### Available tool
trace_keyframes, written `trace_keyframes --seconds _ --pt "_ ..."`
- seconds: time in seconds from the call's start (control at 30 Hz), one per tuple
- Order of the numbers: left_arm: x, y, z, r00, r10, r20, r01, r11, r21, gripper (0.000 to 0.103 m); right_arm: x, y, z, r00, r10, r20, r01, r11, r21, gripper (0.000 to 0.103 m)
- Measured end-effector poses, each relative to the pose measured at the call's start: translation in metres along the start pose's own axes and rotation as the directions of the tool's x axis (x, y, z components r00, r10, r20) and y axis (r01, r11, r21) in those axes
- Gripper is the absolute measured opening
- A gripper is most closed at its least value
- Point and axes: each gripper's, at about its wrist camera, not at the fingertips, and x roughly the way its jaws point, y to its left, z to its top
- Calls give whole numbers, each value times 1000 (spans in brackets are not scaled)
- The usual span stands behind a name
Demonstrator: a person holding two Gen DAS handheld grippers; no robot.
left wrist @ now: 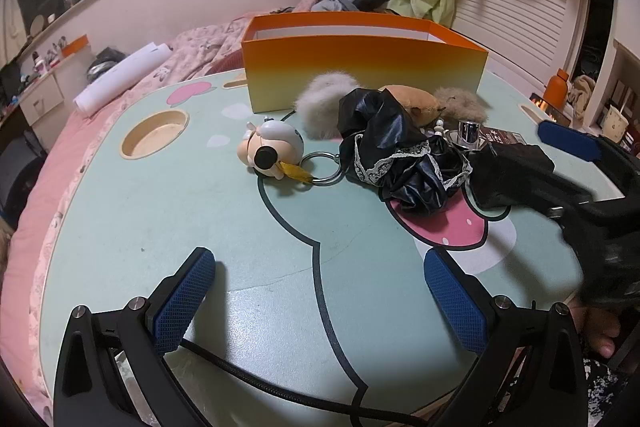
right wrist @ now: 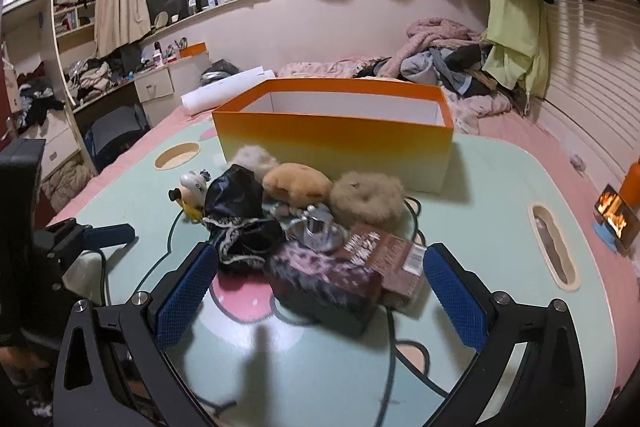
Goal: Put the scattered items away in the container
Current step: 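Move the right gripper down toward the black pouch on the table, then grasp and lift the black pouch with the right gripper while the left gripper grasps the black satin cloth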
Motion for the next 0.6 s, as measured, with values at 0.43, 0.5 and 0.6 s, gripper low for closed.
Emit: trace_keyframes --seconds 0.43,0.5,0.6 --pt "-4 7 6 1000 -23 3 23 999 -31 103 -4 -4 -18 999 47 6 -47 999 13 62" --pt "-11 11 13 997 -67 35 69 996 -59 103 -12 -9 -21 998 57 40 -58 998 27 62" --pt "-17 9 28 990 -124 66 128 990 -62 103 -21 -16 -22 996 50 77 -54 997 60 62"
